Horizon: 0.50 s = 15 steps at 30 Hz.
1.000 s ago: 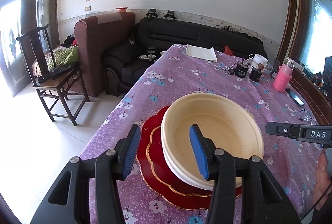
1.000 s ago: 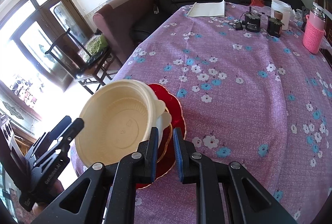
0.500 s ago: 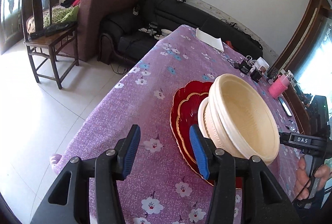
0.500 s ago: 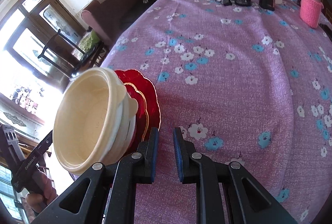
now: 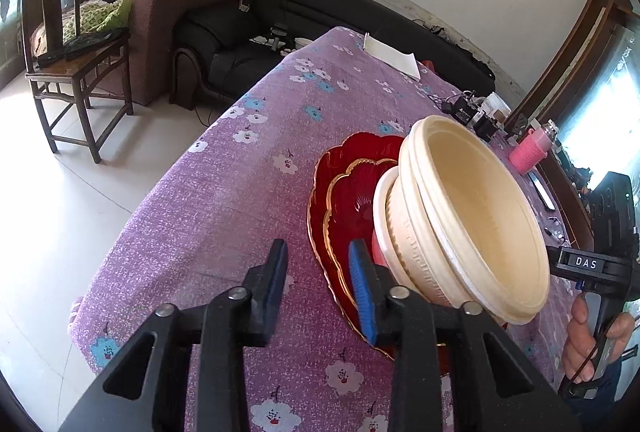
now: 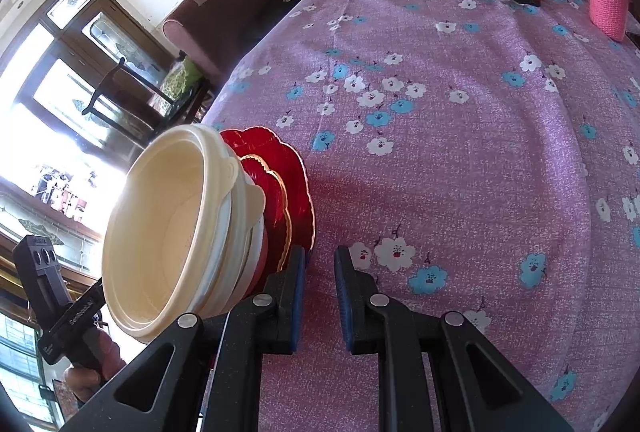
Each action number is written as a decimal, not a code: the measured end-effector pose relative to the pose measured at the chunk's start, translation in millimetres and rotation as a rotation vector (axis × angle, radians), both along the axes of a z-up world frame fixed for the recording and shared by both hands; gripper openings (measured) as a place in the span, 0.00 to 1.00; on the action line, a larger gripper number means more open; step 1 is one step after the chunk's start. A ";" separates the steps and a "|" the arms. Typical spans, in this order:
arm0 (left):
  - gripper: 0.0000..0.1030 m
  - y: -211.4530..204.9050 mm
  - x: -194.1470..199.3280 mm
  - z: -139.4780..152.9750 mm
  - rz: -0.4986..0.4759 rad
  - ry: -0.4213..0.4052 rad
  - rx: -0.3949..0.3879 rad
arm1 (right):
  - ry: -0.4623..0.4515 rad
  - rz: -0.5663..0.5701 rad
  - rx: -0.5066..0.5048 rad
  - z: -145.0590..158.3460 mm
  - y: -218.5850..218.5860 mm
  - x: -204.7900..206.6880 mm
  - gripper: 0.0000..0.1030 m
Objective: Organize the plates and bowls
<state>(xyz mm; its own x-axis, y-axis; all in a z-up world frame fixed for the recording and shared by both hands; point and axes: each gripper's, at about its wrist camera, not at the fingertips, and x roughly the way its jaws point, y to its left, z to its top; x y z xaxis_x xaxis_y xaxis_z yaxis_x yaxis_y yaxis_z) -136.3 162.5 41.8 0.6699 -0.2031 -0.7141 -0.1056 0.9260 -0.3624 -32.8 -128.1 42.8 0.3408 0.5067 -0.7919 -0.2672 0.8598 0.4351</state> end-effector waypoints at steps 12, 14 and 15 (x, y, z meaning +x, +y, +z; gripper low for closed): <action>0.15 -20.0 8.1 -4.6 0.009 -0.001 0.105 | 0.004 0.015 0.011 -16.6 16.6 0.7 0.12; 0.15 -23.3 8.9 -3.4 0.010 0.001 0.121 | 0.001 0.010 0.010 -16.1 16.3 -0.7 0.11; 0.15 -24.2 10.1 -3.3 0.007 0.003 0.117 | 0.003 0.005 0.012 -16.1 14.7 -1.0 0.11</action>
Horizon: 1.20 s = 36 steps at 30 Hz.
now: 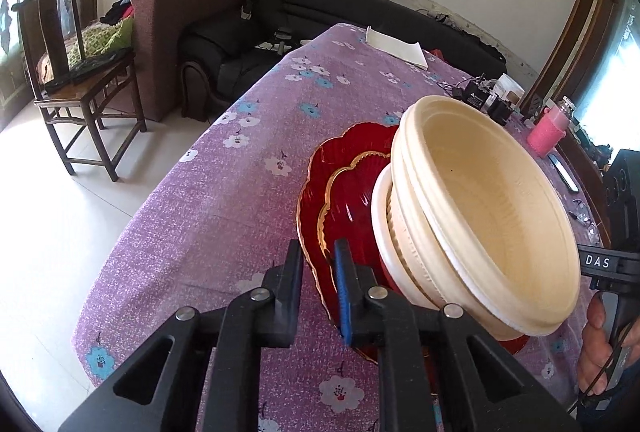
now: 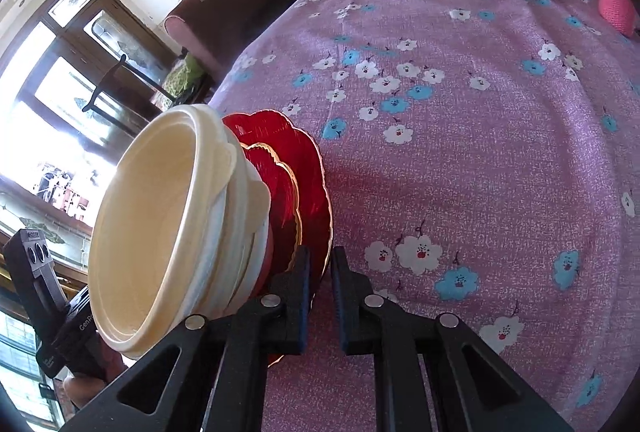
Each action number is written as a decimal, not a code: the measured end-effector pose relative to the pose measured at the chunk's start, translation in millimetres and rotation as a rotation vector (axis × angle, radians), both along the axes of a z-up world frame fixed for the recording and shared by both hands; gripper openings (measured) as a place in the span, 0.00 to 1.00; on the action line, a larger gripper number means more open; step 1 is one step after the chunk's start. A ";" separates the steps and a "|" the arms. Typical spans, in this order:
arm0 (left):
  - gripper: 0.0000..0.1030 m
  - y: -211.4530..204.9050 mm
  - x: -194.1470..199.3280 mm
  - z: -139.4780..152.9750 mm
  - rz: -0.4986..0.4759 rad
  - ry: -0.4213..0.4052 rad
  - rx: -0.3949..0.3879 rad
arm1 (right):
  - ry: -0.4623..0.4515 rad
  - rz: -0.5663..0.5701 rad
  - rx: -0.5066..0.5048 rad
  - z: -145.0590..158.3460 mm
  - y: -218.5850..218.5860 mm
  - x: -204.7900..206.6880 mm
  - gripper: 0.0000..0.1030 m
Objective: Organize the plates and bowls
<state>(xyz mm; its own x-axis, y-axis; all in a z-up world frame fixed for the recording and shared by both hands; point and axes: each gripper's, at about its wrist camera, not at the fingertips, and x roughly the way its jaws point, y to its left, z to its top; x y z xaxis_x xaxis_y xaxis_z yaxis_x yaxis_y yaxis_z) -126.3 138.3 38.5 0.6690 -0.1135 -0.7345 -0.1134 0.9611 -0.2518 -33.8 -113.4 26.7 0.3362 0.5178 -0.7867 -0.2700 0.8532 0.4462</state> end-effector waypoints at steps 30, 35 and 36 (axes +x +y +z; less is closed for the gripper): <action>0.17 -240.3 111.8 -4.2 -0.300 0.071 0.099 | -0.030 -0.448 0.009 7.9 -237.9 -10.7 0.11; 0.24 -254.6 106.7 -4.4 -0.314 0.055 0.143 | -0.033 -0.454 0.021 4.4 -247.4 -15.6 0.11; 0.25 -254.9 106.4 -4.3 -0.313 0.052 0.145 | -0.027 -0.449 0.032 2.5 -249.0 -14.3 0.12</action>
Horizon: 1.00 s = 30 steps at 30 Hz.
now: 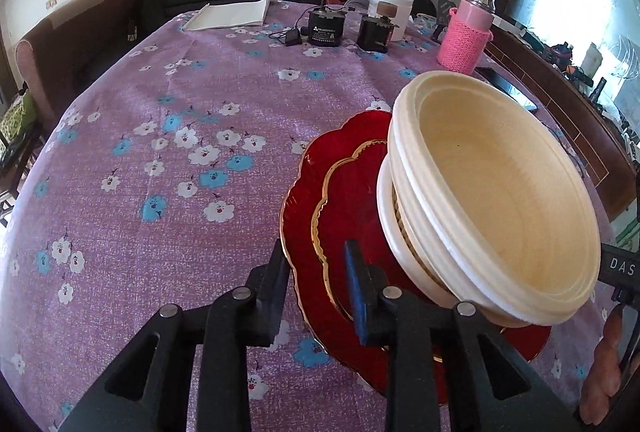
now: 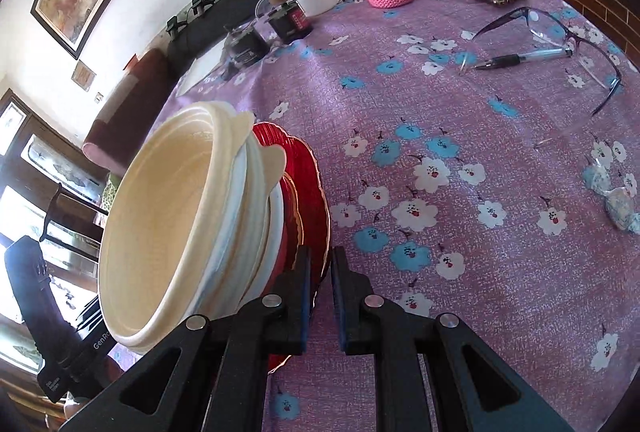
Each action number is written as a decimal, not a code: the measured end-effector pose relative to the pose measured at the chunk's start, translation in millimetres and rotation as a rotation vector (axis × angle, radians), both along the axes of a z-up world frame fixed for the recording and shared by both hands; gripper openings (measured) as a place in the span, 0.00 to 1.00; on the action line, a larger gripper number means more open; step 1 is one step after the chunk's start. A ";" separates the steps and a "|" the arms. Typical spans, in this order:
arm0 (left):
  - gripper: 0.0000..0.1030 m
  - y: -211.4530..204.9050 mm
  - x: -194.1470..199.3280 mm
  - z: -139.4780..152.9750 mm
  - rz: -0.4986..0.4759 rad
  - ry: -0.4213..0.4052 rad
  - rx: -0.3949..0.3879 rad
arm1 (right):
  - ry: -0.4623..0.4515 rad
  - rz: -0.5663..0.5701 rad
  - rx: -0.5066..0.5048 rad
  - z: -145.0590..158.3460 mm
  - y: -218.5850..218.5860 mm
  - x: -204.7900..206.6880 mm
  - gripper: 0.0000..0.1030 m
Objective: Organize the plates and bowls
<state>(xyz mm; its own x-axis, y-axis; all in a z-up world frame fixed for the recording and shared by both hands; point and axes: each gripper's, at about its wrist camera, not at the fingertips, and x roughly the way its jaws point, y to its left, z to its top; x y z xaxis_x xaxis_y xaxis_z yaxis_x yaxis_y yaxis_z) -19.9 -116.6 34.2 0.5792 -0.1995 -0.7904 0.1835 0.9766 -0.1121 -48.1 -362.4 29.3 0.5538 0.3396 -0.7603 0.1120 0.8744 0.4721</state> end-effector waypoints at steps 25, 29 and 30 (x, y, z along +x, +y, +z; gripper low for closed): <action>0.62 26.7 -58.1 5.8 -0.020 -0.039 -0.103 | -0.073 -0.012 -0.032 9.9 -6.3 -54.0 0.37; 0.66 29.2 -85.9 11.4 -0.032 -0.126 -0.107 | -0.100 -0.025 -0.059 7.5 -3.8 -69.3 0.37; 0.66 29.3 -92.0 12.8 -0.032 -0.155 -0.104 | -0.111 -0.031 -0.079 6.9 -2.4 -72.8 0.37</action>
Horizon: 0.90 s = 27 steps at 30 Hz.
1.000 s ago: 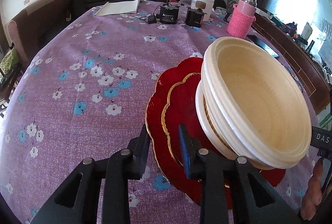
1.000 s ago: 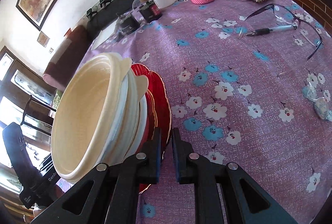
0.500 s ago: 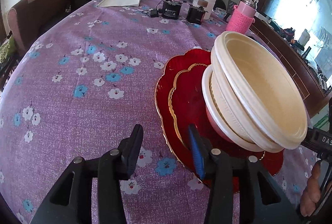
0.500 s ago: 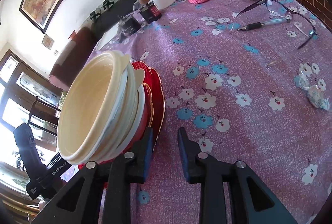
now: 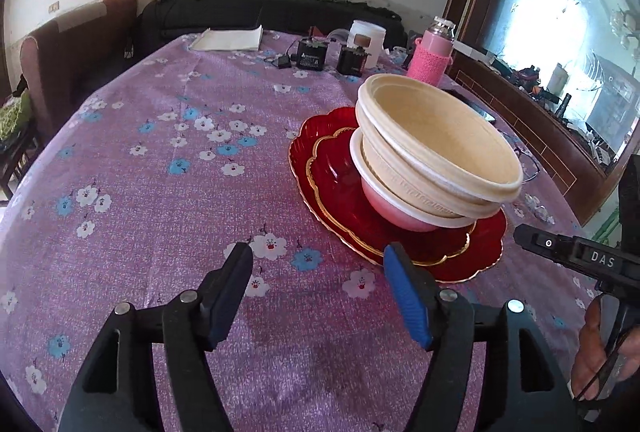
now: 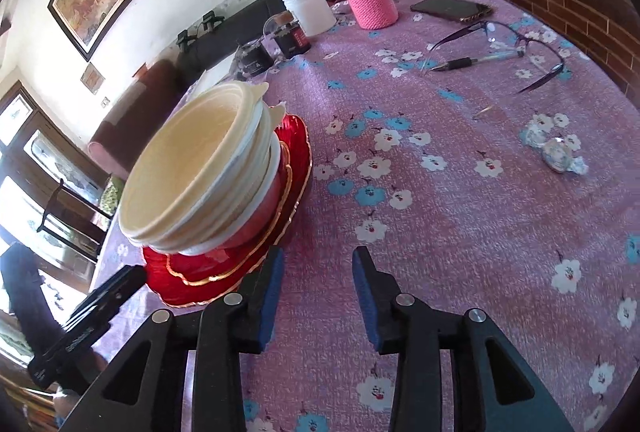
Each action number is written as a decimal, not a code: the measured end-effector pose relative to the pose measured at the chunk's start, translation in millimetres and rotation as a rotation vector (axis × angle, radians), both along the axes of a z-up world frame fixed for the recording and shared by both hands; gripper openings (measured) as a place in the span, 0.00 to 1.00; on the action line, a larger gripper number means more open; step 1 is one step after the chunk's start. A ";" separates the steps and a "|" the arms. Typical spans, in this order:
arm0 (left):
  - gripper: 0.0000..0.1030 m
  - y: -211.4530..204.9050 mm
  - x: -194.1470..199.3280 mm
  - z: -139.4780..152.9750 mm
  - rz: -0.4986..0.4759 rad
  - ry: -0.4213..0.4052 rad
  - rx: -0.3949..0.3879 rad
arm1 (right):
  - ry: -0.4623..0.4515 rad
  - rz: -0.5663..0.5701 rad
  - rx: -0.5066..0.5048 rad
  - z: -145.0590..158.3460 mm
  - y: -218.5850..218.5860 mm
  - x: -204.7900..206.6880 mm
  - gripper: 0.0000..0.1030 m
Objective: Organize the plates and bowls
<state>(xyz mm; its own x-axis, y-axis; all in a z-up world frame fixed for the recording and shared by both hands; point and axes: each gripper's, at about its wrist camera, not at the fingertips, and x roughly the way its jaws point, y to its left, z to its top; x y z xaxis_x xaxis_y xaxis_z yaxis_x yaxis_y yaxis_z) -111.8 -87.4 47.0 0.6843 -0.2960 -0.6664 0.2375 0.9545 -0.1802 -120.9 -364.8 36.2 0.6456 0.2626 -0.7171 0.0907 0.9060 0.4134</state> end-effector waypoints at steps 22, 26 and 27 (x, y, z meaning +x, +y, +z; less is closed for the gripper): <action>0.99 -13.1 -25.7 -6.0 0.024 -0.125 0.126 | -0.290 0.039 -0.275 4.3 43.1 -39.0 0.75; 1.00 -14.6 -24.9 -5.0 0.048 -0.122 0.162 | -0.302 0.044 -0.260 6.1 43.1 -41.2 0.75; 1.00 -15.0 -23.6 -4.5 0.068 -0.121 0.179 | -0.305 0.038 -0.258 6.5 42.9 -42.4 0.75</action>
